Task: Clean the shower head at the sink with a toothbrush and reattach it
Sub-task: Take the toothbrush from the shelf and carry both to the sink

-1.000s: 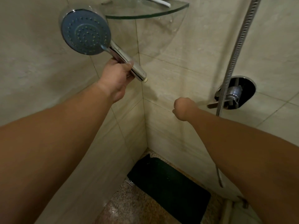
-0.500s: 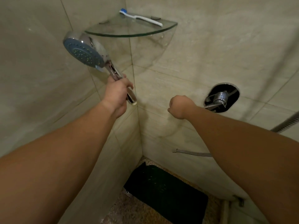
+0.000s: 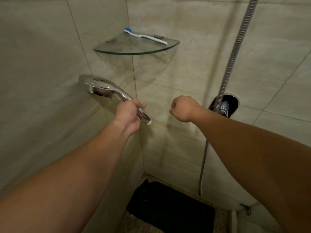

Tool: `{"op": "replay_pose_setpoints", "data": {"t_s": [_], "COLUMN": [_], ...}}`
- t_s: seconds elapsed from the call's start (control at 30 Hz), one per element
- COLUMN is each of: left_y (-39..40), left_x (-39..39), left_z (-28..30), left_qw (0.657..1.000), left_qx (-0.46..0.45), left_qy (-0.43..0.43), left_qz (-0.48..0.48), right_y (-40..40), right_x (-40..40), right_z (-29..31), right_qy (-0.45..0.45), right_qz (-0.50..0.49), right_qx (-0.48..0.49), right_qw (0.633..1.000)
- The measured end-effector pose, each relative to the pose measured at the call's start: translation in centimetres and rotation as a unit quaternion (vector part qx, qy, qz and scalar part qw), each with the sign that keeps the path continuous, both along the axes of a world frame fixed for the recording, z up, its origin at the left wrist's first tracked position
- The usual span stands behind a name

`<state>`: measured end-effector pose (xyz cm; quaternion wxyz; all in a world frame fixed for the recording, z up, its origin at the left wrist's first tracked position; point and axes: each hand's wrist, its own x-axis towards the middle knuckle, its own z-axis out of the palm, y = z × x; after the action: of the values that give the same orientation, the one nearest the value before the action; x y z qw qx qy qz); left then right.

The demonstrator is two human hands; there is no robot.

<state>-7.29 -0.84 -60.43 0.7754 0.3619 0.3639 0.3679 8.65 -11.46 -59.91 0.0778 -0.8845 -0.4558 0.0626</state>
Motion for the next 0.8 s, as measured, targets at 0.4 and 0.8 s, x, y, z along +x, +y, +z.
{"op": "replay_pose_setpoints", "data": {"t_s": [0.4, 0.8], "left_y": [-0.5, -1.9], "left_x": [-1.7, 0.2], "left_z": [0.3, 3.1], "left_qw": [0.994, 0.995], "left_qx": [0.055, 0.051], "left_qy": [0.067, 0.078], "left_qz": [-0.066, 0.025], "right_y": [5.1, 13.8], "right_x": [-1.4, 2.0], "right_z": [12.8, 16.9], "right_qy": [-0.080, -0.087], "right_qz": [-0.051, 0.021], "right_qx": [0.364, 0.177], "right_qw": [0.926, 0.980]}}
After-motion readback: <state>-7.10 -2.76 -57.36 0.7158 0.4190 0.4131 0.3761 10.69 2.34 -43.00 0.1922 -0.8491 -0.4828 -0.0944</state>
